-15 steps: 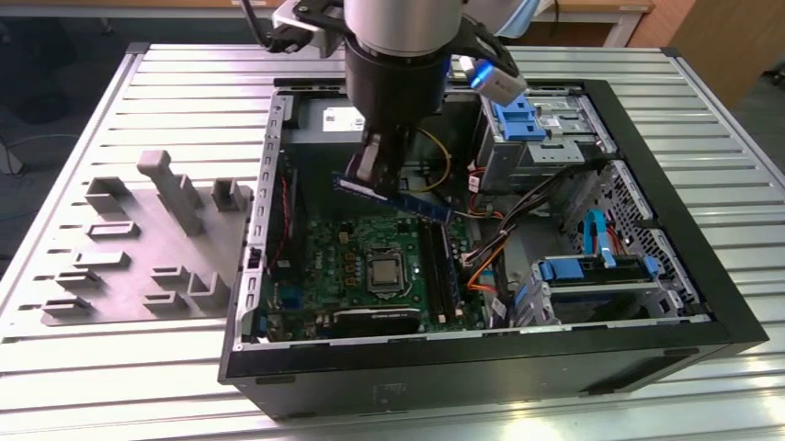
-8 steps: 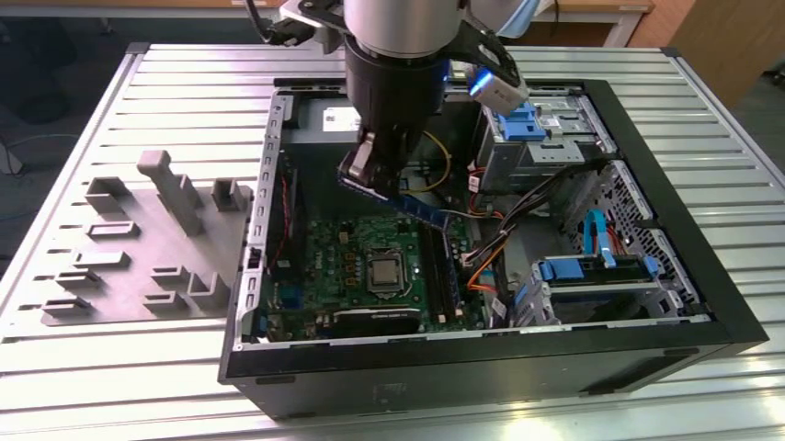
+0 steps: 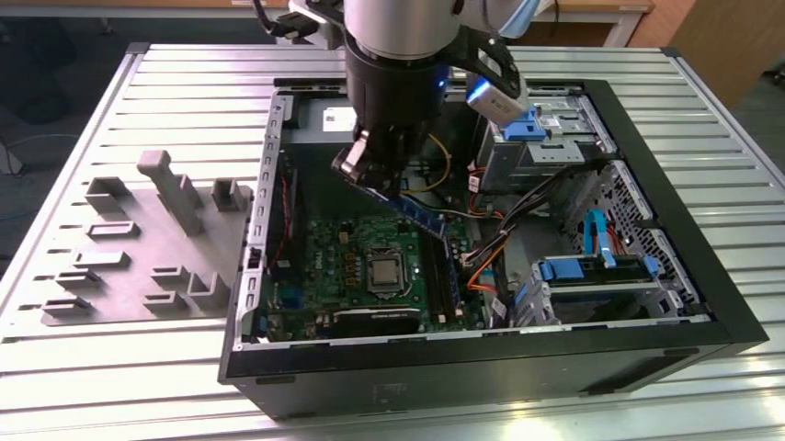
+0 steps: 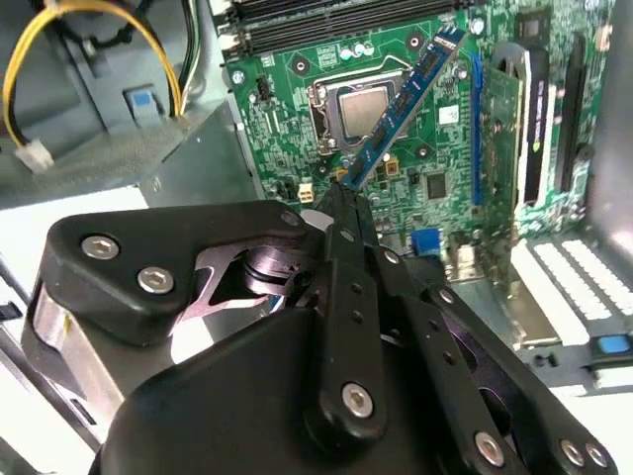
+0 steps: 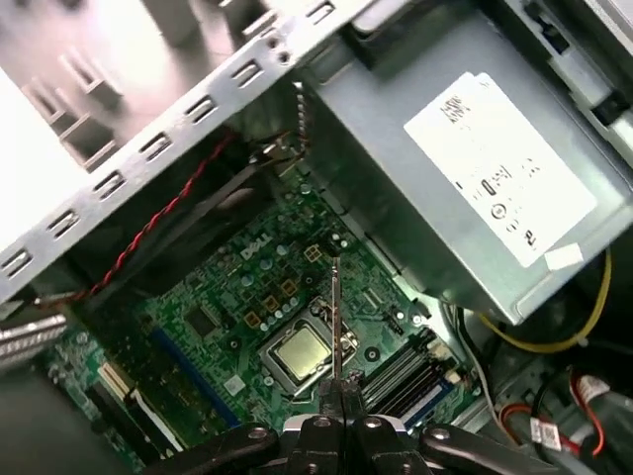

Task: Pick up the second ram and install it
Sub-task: 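Insert the second ram into the second slot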

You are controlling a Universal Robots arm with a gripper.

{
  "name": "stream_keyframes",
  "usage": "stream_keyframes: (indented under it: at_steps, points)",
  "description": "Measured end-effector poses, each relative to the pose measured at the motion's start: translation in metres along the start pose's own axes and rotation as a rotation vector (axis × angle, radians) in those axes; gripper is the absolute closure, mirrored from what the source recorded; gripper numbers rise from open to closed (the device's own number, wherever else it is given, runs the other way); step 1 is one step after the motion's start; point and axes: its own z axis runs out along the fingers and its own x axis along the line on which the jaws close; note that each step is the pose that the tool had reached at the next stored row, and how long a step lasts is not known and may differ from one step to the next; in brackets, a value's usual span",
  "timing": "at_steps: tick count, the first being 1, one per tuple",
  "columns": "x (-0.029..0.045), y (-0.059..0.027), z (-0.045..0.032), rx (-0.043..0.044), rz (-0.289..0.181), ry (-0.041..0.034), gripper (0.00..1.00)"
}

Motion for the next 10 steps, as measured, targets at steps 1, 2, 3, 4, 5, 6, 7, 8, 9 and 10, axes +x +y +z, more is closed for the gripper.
stream_keyframes:
  at_steps: [1, 2, 3, 4, 5, 6, 7, 8, 9, 10]
  points:
    - [0.0000, 0.0000, 0.0001, 0.0006, 0.018, -0.0009, 0.89]
    - [0.0000, 0.0000, 0.0002, 0.0012, 0.037, -0.0017, 0.89]
    - [0.0000, 0.0000, 0.0004, 0.0017, 0.055, -0.0025, 0.89]
    - [0.0000, 0.0000, 0.0005, 0.0023, 0.073, -0.0033, 0.89]
    - [0.0000, 0.0000, 0.0006, 0.0028, 0.091, -0.0041, 0.89]
    - [0.0000, 0.0000, 0.0008, 0.0033, 0.109, -0.0050, 0.89]
    - [0.0000, -0.0001, 0.0009, 0.0039, 0.127, -0.0058, 0.89]
    - [0.0000, -0.0001, 0.0011, 0.0044, 0.145, -0.0067, 0.89]
    - [0.0000, -0.0001, 0.0012, 0.0050, 0.163, -0.0075, 0.89]
    - [0.0000, -0.0001, 0.0013, 0.0056, 0.182, -0.0084, 0.89]
